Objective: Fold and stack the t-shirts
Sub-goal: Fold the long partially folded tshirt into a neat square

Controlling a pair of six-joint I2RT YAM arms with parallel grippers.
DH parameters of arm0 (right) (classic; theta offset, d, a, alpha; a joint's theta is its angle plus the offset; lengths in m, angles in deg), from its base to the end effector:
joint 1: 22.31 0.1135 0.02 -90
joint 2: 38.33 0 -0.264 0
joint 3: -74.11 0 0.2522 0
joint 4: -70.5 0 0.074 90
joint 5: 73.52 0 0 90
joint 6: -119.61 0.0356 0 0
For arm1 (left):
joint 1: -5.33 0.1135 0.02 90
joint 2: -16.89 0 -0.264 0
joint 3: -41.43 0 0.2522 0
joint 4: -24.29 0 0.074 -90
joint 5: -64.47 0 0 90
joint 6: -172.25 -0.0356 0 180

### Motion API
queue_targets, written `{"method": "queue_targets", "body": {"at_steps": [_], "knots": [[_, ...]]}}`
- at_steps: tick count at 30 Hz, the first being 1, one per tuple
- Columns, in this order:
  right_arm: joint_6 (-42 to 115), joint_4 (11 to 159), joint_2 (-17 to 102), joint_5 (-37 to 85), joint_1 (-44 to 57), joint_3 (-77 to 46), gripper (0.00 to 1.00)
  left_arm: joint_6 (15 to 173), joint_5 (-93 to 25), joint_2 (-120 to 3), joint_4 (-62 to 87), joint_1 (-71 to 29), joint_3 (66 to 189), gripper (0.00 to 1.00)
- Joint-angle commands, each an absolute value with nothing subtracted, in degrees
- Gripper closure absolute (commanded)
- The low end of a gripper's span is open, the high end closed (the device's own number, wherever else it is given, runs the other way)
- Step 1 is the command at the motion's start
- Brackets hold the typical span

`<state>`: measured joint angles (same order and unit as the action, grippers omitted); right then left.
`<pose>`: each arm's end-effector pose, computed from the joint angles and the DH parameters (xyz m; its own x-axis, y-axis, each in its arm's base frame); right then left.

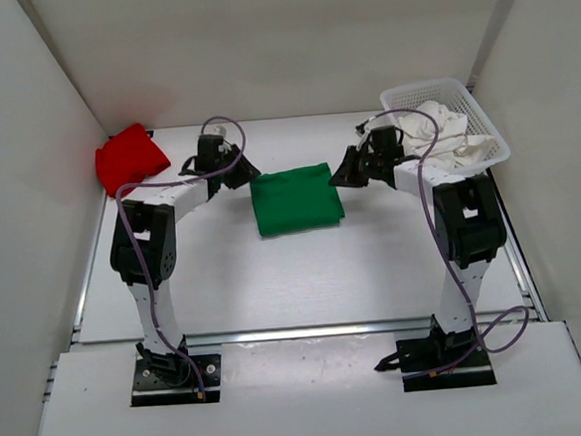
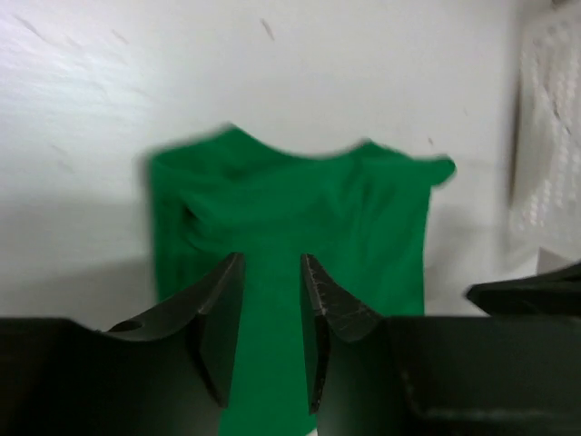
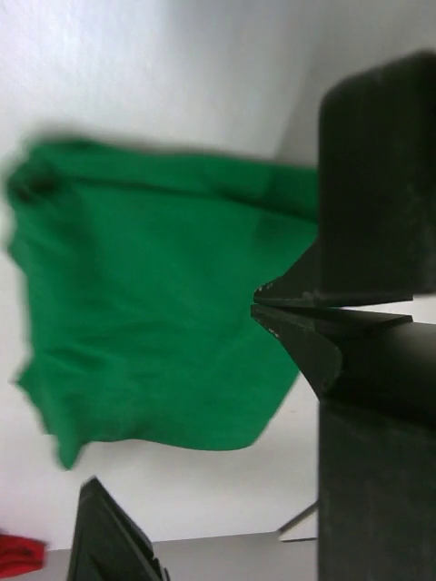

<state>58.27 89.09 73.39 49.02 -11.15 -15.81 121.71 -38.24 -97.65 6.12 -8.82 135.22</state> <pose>0.4192 0.1022 0.1977 -0.8289 0.2486 -0.5012 -0.1910 0.7163 0.6711 0.4345 -0.1176 0.1960 -0.7274 -0.4560 -0.5128 -0.0749 0.7956 -0.6012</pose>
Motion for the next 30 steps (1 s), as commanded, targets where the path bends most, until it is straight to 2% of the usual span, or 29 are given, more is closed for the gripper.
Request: {"method": "queue_targets", "body": {"at_steps": [1,8,13,16,21,30], "knots": [[60.0,82.1,70.3,48.6,-7.7,-8.8,1.0,124.1,-42.5,-92.2,14.1,-15.6,125.4,0.59],[62.5,75.7,69.3,47.6,-5.8,2.1,1.0,128.7,-42.4,-87.1,28.1,-19.1,101.9,0.63],[62.5,75.7,66.3,48.0,-5.2,7.3,1.0,130.1,-42.4,-82.0,31.9,-20.3,92.9,0.64],[61.5,77.2,62.1,47.3,-4.6,8.0,1.0,129.4,-40.8,-76.5,30.1,-21.8,91.7,0.63],[61.4,79.5,63.0,48.4,-5.1,-0.2,1.0,127.9,-39.7,-72.3,26.1,-18.8,96.6,0.6],[60.6,84.0,84.3,53.0,-4.0,-26.5,1.0,126.6,-41.3,-82.9,24.7,-10.4,104.3,0.6]]}}
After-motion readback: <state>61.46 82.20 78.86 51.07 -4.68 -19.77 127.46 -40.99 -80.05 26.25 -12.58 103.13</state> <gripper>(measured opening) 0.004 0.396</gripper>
